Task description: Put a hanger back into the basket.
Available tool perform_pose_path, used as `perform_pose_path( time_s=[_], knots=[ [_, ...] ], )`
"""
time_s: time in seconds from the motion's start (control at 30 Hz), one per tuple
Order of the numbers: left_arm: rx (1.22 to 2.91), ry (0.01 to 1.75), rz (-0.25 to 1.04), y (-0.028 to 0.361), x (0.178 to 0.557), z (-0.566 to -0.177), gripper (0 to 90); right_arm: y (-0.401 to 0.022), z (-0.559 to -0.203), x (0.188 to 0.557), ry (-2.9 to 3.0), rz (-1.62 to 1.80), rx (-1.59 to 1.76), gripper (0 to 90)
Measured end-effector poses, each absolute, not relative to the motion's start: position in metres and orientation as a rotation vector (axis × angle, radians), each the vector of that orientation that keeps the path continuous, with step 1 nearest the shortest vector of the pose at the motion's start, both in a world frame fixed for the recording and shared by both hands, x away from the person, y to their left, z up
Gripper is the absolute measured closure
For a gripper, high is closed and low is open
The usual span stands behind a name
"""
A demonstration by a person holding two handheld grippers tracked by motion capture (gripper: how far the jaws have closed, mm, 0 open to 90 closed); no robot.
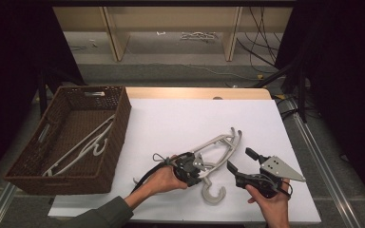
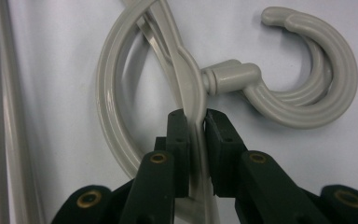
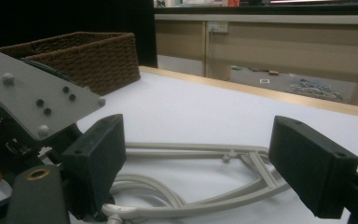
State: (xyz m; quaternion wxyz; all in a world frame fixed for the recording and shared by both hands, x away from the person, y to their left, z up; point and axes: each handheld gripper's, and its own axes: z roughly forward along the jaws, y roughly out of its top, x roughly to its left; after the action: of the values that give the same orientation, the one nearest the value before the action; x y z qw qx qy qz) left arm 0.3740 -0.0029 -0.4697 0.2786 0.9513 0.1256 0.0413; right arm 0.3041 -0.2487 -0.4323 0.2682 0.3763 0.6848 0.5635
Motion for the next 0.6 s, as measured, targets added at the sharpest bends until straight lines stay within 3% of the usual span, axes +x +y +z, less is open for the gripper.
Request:
perform_pose_path(
  time_s=[0.6],
  knots=[
    [2.288,0.498,0.073,0.037,0.394,-0.425,82.1,-0.254,-0.43,0.303,1.805,1.545,1.031,20.1]
  ],
)
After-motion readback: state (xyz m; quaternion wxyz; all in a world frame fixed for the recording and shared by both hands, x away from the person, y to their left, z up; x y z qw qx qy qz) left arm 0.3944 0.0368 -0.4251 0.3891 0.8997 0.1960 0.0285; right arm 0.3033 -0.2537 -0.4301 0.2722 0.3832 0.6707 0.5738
